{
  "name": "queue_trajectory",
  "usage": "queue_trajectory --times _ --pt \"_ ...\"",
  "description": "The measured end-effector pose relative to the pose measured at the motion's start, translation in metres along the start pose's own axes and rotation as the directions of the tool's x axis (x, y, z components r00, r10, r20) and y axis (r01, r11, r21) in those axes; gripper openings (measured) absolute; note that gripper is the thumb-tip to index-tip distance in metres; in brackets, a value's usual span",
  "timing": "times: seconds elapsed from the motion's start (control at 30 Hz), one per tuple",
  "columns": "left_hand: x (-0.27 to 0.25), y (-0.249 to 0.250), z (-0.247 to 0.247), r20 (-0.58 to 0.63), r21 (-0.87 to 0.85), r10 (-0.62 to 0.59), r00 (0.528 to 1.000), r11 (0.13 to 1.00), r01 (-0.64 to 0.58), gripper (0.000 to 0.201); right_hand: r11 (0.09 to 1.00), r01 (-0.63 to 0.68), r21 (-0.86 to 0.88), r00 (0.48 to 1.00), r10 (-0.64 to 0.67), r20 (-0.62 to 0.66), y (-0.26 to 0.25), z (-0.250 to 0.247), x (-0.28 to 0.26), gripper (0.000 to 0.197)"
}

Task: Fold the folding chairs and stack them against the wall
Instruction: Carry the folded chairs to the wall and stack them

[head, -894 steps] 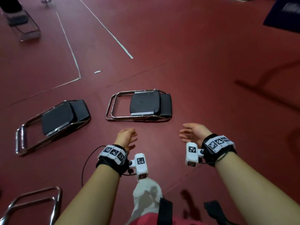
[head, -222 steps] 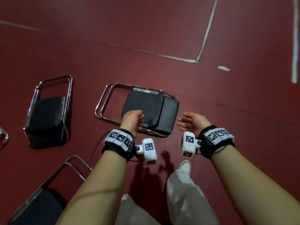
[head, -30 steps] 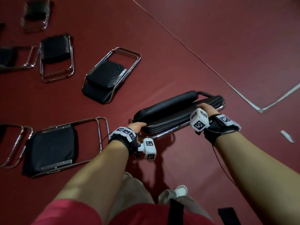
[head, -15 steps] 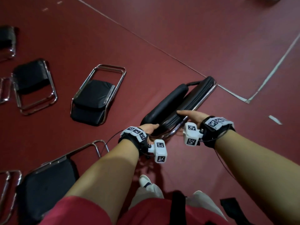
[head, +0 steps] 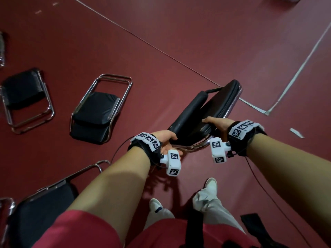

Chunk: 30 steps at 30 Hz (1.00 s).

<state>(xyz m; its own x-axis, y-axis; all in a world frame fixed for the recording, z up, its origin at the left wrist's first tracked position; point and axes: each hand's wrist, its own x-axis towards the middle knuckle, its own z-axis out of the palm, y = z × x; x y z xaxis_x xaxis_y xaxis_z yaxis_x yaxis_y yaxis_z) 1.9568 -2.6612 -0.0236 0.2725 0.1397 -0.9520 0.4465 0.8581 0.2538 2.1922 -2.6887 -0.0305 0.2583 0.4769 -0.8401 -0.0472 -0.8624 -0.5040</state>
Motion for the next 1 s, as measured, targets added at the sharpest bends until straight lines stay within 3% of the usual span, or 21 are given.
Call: queue_trajectory --times 0.13,0.27,0.4,0.47,0.57,0.67,0.8,0.9,1.0 --pt "0.01 0.022 0.015 -0.188 0.035 0.053 0.981 0.998 -0.048 0.026 0.998 0.033 -0.05 0.999 -0.033 0.005 -0.019 -0.031 0.027 0.081" --pt "0.017 0.062 0.041 -0.371 -0.021 0.149 0.916 0.985 -0.169 0.012 0.989 0.108 -0.098 0.994 -0.109 -0.001 -0.046 -0.056 0.031 0.078" --pt "0.023 0.101 0.061 -0.515 0.014 0.338 0.788 0.922 -0.386 0.012 0.963 0.178 -0.203 0.984 -0.169 0.063 -0.072 -0.071 0.03 0.087" --pt "0.023 0.112 0.066 -0.529 0.064 0.43 0.732 0.88 -0.471 0.023 0.935 0.216 -0.281 0.976 -0.197 0.094 -0.084 -0.078 0.035 0.087" --pt "0.022 0.117 0.058 -0.579 0.157 0.469 0.667 0.867 -0.474 0.03 0.889 0.275 -0.366 0.959 -0.224 0.175 -0.103 -0.081 0.041 0.093" --pt "0.022 0.119 0.04 -0.645 0.206 0.457 0.612 0.876 -0.437 0.039 0.795 0.354 -0.492 0.933 -0.262 0.248 -0.121 -0.077 0.048 0.102" --pt "0.021 0.119 0.012 -0.716 0.279 0.458 0.527 0.88 -0.386 0.053 0.625 0.476 -0.619 0.879 -0.337 0.336 -0.144 -0.06 0.044 0.079" --pt "0.026 0.125 -0.011 -0.75 0.286 0.464 0.472 0.87 -0.401 0.064 0.51 0.528 -0.679 0.849 -0.32 0.42 -0.162 -0.043 0.041 0.07" --pt "0.027 0.135 -0.038 -0.784 0.26 0.443 0.435 0.871 -0.417 0.092 0.379 0.584 -0.718 0.811 -0.307 0.498 -0.178 -0.025 0.043 0.081"
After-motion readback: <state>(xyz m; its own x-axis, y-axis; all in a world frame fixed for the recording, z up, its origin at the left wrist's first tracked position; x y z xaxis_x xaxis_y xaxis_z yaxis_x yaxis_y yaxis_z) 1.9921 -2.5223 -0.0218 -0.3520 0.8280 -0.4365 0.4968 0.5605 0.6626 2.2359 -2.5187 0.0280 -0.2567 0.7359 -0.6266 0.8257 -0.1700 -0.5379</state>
